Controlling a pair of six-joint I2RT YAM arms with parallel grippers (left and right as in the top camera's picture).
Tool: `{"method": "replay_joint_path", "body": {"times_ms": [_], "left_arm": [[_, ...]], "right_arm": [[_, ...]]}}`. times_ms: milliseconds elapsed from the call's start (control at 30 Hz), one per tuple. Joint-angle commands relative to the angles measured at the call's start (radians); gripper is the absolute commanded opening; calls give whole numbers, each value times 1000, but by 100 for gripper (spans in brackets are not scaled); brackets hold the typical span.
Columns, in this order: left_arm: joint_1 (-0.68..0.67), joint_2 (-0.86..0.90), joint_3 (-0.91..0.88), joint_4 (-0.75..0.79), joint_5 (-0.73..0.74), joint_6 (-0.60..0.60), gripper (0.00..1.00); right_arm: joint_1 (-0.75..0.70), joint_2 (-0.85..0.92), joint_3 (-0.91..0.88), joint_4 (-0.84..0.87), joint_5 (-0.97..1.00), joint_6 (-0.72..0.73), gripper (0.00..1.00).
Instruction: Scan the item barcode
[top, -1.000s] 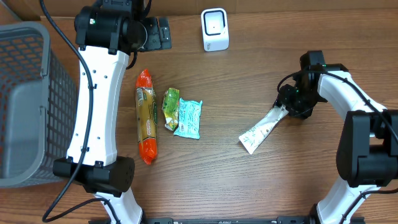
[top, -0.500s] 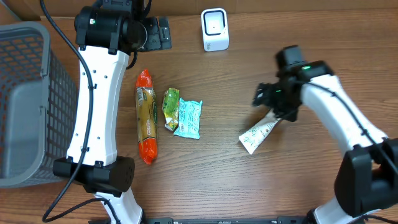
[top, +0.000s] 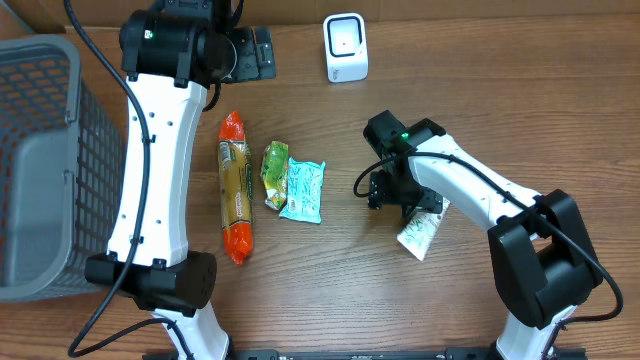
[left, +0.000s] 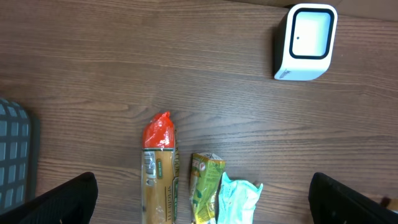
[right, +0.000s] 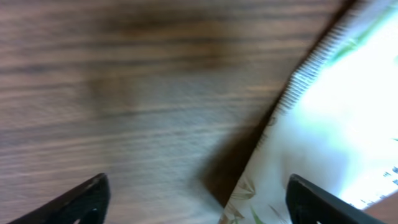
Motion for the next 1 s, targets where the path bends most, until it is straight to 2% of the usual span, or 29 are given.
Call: {"method": "replay_joint_path", "body": {"times_ms": [0, 267, 700, 767, 800, 867, 967], "left_arm": [[4, 2, 0, 1, -13, 8, 100], [4, 2, 0, 1, -13, 8, 100], [4, 2, 0, 1, -13, 8, 100], [4, 2, 0, 1, -13, 8, 100], [4, 2, 0, 0, -13, 8, 99], [4, 2, 0, 0, -13, 8, 99], [4, 2, 0, 0, -13, 8, 100]], "right_arm": [[1, 5, 0, -26, 34, -1, 84], [0, 6, -19, -143, 188, 50, 83], [-1, 6, -163, -80, 216, 67, 84], [-5, 6, -165, -90, 255, 105, 75], [-6, 6, -165, -89, 257, 105, 66], [-6, 6, -165, -85, 261, 105, 37], [-6, 6, -163, -81, 269, 102, 19]]}}
